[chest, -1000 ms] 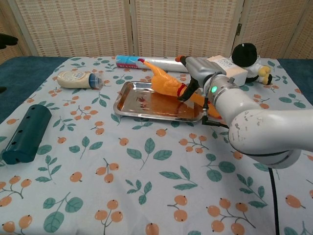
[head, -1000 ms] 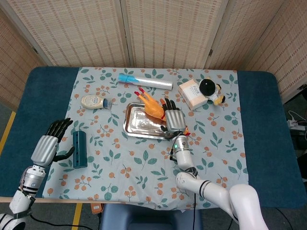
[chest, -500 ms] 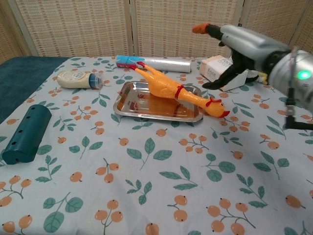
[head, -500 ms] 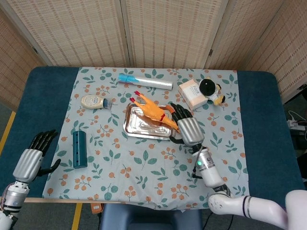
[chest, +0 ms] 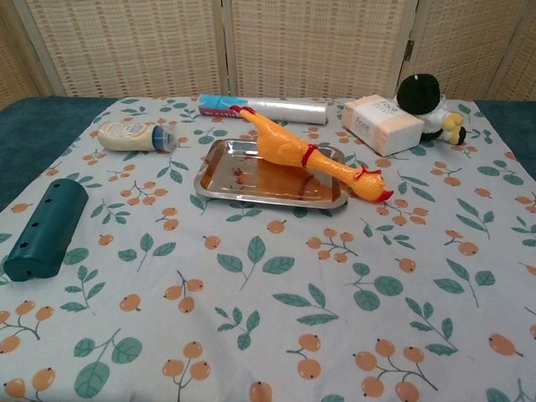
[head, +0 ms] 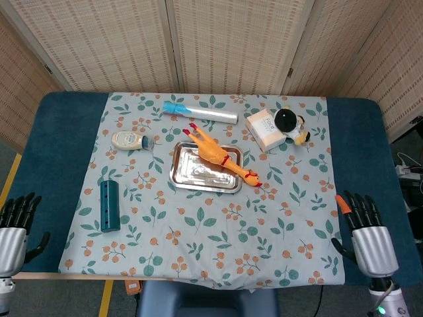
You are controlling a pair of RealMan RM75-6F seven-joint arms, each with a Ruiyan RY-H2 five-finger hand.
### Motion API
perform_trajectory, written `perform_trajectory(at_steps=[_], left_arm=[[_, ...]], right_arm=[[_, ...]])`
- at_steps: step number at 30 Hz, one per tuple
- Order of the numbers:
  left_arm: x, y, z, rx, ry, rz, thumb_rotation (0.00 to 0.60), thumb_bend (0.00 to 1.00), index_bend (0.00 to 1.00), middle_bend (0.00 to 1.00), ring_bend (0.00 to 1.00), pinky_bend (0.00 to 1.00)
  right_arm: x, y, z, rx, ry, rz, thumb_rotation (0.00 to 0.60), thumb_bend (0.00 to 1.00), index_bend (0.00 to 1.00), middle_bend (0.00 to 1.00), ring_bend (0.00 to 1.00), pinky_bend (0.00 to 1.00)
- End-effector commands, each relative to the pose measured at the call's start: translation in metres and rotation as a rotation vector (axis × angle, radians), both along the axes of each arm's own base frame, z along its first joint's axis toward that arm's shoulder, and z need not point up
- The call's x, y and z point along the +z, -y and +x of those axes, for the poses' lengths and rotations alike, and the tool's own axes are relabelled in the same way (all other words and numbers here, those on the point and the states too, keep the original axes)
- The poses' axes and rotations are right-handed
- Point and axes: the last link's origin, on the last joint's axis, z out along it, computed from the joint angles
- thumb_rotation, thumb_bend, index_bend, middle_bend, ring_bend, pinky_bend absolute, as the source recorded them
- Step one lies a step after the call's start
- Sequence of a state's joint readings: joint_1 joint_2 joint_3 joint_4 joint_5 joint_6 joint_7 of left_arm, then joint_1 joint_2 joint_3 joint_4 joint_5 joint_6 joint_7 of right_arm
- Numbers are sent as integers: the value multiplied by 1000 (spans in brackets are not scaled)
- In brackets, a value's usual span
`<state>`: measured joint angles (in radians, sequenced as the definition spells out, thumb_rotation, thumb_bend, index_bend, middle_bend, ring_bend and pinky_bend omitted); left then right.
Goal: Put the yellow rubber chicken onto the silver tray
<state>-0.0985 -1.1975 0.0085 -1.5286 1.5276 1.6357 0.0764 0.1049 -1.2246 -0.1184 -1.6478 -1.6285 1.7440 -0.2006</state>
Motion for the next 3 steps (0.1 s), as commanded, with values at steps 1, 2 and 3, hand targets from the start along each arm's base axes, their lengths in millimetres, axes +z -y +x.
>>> perform_trajectory(at_steps=[1,2,3], left_arm=[[-5,5,1,-2,0,-29,600,378,0,0,0,6],[-5,6,3,-13,0,-24,600,378,0,0,0,6],[-4,8,4,-29,-7,-14,600,378,0,0,0,6]], right_arm=[[18,-8,-7,-9,27,-19,600,128,0,0,0,0],[20,-8,-7,-6,32,-29,600,128,0,0,0,0],[22,-8,-7,-4,29,-40,600,128,0,0,0,0]])
